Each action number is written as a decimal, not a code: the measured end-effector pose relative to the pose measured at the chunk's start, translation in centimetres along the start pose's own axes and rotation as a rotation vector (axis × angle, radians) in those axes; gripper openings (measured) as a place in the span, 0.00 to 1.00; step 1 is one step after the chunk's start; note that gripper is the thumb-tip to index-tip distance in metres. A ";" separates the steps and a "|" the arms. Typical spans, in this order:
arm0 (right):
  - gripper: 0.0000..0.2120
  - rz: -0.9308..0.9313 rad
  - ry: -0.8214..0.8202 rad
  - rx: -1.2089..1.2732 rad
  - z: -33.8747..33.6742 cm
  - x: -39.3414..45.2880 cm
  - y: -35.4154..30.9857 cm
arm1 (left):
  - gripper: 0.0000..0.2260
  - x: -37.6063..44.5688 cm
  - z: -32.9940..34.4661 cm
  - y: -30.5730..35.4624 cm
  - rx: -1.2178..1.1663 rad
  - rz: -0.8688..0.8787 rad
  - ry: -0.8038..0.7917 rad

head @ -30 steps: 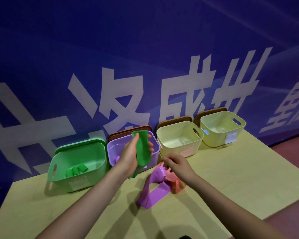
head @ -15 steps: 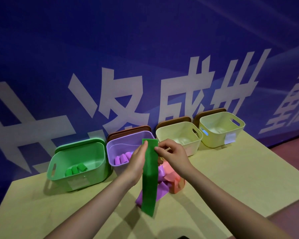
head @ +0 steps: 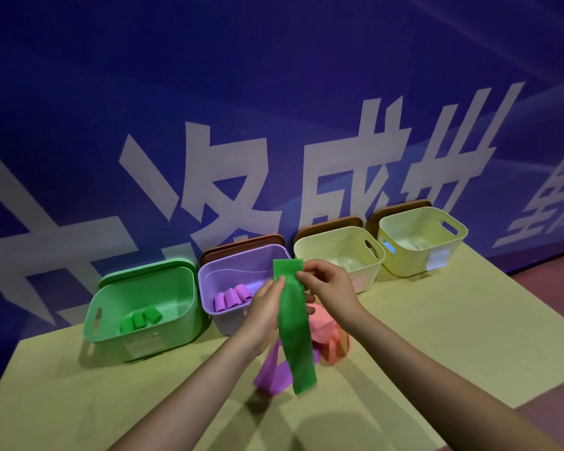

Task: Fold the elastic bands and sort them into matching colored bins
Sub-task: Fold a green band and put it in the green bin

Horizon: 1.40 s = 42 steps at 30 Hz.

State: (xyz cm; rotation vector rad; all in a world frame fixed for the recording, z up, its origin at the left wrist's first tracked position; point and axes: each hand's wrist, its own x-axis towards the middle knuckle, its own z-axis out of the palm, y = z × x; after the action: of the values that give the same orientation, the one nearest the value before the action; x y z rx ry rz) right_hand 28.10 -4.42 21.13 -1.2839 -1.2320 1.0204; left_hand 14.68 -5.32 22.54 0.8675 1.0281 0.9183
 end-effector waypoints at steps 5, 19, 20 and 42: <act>0.06 0.116 -0.063 0.094 -0.9 1.1 0.6 | 0.15 0.8 1.2 -0.8 -0.093 -0.046 0.046; 0.06 0.351 -0.202 0.307 -4.7 0.9 13.3 | 0.18 5.7 3.8 -12.2 -0.178 -0.203 0.204; 0.05 0.334 -0.195 0.299 -4.6 1.3 14.5 | 0.17 6.3 3.6 -13.4 -0.162 -0.177 0.224; 0.05 -0.101 -0.122 0.251 -2.2 -1.4 25.6 | 0.12 10.5 -1.0 -25.5 -0.077 0.310 0.289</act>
State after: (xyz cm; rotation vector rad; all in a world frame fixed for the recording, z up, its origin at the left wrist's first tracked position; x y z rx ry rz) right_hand 32.94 -4.44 -4.14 -0.9689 -1.2045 1.1530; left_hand 21.56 -4.80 -4.23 0.8592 1.1139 1.3673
